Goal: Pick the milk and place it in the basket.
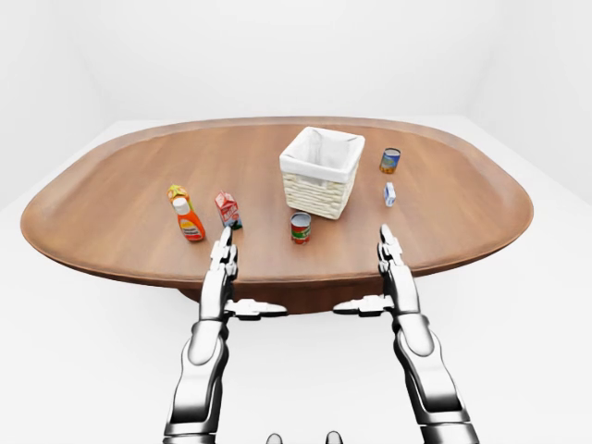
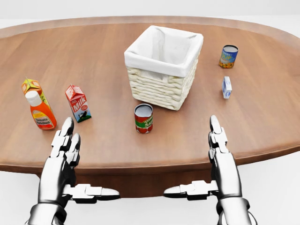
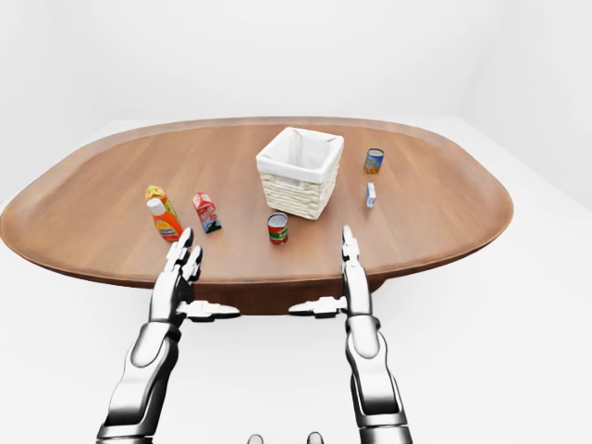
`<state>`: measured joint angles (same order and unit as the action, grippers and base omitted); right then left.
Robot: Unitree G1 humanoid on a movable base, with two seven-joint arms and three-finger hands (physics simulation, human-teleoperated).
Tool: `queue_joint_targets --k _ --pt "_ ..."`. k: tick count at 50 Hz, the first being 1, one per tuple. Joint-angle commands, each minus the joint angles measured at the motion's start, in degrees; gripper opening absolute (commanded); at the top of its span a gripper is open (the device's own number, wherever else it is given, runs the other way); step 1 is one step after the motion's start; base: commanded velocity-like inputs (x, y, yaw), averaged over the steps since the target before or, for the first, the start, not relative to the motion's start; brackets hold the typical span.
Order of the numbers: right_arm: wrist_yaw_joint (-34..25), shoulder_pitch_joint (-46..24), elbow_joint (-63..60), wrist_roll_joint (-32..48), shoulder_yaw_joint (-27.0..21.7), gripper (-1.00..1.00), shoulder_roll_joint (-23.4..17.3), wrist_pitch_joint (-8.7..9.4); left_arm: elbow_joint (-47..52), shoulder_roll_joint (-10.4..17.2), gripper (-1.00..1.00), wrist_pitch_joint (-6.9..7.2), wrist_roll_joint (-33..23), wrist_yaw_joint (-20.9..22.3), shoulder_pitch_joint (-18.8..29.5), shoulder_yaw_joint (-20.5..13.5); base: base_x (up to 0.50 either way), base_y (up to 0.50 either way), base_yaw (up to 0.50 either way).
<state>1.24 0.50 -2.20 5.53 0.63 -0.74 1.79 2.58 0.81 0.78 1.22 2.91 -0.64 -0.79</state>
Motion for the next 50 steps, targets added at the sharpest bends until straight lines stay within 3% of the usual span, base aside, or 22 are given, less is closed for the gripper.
queue_joint_targets --k 1,3,4,7,10,11,13,16,18,20,24,25,26,35,50 --pt "3.39 1.73 -6.18 13.4 0.91 1.0 -0.52 2.81 6.92 1.3 1.0 1.91 2.54 7.88 -2.09 -1.33 0.0 0.0 0.0" --pt "3.08 1.4 -5.97 12.09 -0.21 1.0 -0.26 3.21 9.12 1.21 1.0 2.81 2.55 8.52 -2.82 -1.33 0.0 0.0 0.0" --pt "2.92 1.18 -5.66 10.83 -0.8 1.0 -0.25 2.34 9.93 1.22 1.0 2.13 1.98 8.69 -3.19 -1.27 0.0 0.0 0.0" --pt "2.07 1.78 -5.63 10.21 -1.43 1.0 -1.3 -2.81 13.37 1.26 1.0 1.02 0.25 8.85 -4.57 -1.27 0.0 0.0 0.0" --pt "-0.78 2.85 -9.14 8.63 -2.0 1.0 -1.32 -2.36 17.78 0.99 1.0 1.86 0.22 9.33 -5.87 -1.55 0.0 0.0 0.0" --pt "-2.26 3.36 -10.49 7.85 -1.98 1.0 -1.4 -2.48 18.92 0.94 1.0 1.4 -0.52 9.01 -6.2 -1.63 0.0 0.0 0.0" --pt "-3.08 4.1 -13.46 7.12 -2.52 1.0 -1.01 -1.18 19.46 0.91 1.0 -0.8 -2.45 8.23 -6.44 -1.81 0.0 0.0 0.0" --pt "-4.82 4.65 -16.47 6.27 -3.09 1.0 -1.1 -0.02 21.03 0.94 1.0 -1.42 -2.52 8.37 -6.49 -2.57 0.0 0.0 0.0" --pt "-5.18 4.65 -16.71 6.31 -3.31 1.0 -1.12 -0.24 20.67 0.93 1.0 -2.59 -2.84 8.32 -6.3 -3.05 0.0 0.0 0.0" --pt "-5.3 4.06 -15.57 6.64 -3.64 1.0 -1.3 -0.59 21.1 0.91 1.0 -2.13 -2.49 8.63 -6.32 -3.29 0.0 0.0 0.0" --pt "-6.52 4.1 -17.54 5.23 -4.61 1.0 -1.3 0.96 24.96 0.85 1.0 0.06 -1.31 9.42 -7.04 -3.86 0.0 0.0 0.0" --pt "-7.08 4.48 -19.07 4.62 -4.87 1.0 -1.3 1.47 26.3 0.81 1.0 0.09 -1.45 9.37 -7.28 -4.07 0.0 0.0 0.0" --pt "-7.2 4.71 -20.32 4.68 -5.02 1.0 -1.27 2.03 26.55 0.73 1.0 -0.72 -2.13 8.89 -7.21 -4.35 0.0 0.0 0.0" --pt "-8.75 5.52 -24.87 3.67 -5.97 1.0 -1.06 3.21 33.26 0.61 1.0 3.4 -0.5 10.37 -7.95 -5.95 0.0 0.0 0.0" --pt "-10.02 6.21 -29.68 2.24 -7.4 1.0 -0.88 3.21 33.24 0.5 1.0 3.22 -0.89 10.43 -7.24 -6.83 0.0 0.0 0.0"
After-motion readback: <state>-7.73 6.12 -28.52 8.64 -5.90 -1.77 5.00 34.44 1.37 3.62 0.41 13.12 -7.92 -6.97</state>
